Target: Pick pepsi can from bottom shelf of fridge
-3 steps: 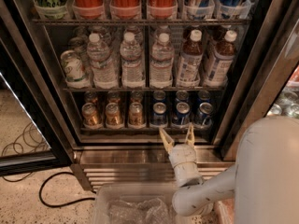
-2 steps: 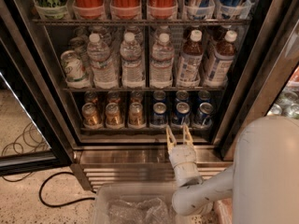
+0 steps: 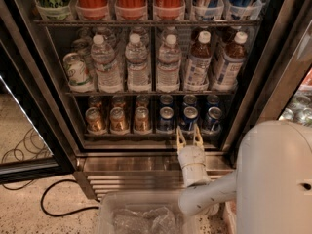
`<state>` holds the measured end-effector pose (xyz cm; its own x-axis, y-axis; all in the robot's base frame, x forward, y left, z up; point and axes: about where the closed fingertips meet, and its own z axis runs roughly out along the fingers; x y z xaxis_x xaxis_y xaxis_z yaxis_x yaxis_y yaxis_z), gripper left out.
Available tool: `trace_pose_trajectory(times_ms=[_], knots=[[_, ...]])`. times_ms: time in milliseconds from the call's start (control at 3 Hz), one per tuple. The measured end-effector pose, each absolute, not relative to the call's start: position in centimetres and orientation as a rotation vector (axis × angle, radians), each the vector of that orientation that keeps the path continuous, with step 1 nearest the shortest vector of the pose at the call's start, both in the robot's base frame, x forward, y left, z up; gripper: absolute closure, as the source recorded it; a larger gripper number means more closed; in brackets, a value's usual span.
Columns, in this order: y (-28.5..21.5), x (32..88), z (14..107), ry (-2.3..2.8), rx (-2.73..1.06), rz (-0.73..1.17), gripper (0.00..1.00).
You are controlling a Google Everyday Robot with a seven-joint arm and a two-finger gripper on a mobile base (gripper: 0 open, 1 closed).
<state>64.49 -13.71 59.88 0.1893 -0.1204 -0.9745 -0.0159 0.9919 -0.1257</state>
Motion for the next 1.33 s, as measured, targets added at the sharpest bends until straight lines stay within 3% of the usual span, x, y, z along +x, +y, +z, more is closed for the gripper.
trace_pose_trajectory(times_ms=[667,1333], knots=[[-15.8,67.1,60.2,1.347,-0.096,-0.139,0.31],[-16.6,68.5,60.4,1.332,-0.085,-0.161,0.34]])
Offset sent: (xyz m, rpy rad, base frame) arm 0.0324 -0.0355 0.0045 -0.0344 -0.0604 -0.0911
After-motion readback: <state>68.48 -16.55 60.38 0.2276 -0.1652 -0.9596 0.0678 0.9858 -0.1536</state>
